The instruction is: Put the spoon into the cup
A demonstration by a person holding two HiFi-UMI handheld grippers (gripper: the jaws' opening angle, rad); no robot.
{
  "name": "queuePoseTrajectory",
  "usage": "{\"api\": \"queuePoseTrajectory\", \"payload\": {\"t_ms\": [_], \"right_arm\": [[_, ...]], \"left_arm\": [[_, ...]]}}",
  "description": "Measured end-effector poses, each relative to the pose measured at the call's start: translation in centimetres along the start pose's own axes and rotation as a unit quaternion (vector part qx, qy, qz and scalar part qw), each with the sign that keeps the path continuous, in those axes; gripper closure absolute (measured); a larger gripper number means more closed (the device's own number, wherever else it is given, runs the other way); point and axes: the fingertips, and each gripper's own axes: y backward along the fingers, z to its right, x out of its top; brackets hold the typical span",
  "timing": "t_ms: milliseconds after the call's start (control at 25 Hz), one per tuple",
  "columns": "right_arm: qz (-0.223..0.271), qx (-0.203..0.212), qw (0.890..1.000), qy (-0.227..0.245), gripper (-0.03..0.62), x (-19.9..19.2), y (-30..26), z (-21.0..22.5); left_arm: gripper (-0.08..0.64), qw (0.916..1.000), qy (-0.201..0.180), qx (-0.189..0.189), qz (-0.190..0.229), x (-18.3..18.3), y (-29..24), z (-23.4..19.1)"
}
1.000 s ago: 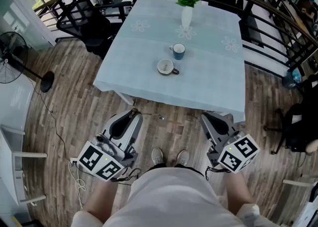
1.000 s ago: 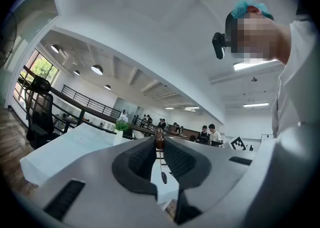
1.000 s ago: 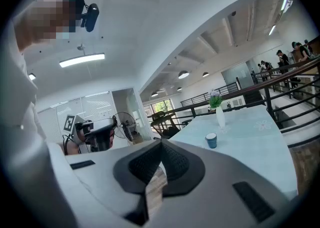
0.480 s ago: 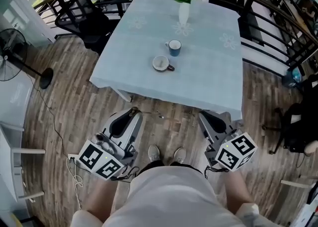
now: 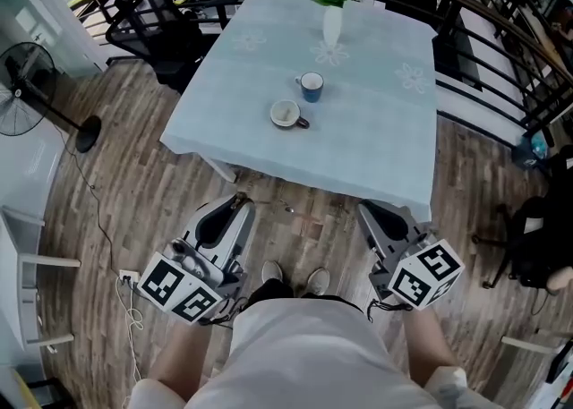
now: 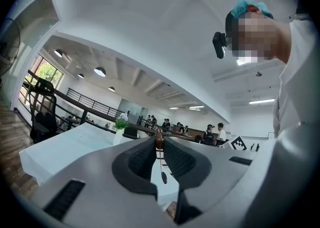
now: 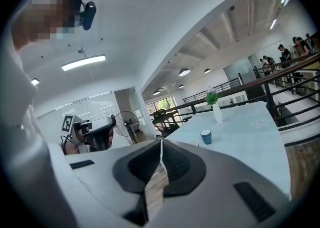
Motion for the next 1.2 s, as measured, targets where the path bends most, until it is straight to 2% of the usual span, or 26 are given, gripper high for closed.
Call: {"api": "queuePoseTrajectory", "payload": {"t_ms": [360, 640, 920, 1200], "right_arm": [[0.000, 0.003, 1.000, -0.006, 0.569, 0.2, 0.3, 2.2], [-0.004, 0.003, 1.000, -0.004, 0.569, 0.7, -1.0, 3.5], [-0.015, -0.001, 1.000, -0.010, 0.569, 1.0, -4.5, 5.8], [-0.030, -0.006, 0.999, -0.014, 0.569, 1.6, -10.2, 8.4]], "left_arm": [[0.503, 1.0000, -0.004, 0.003, 0.004, 0.0, -1.9, 0.3], [0.503, 0.9999, -0.002, 0.006, 0.010, 0.0, -3.3, -1.5], [0.503, 0.9999, 0.008, 0.006, 0.006, -0.3, -6.1, -5.0], [0.503, 0.9999, 0.016, -0.002, -0.002, -0.2, -10.1, -10.4]]}}
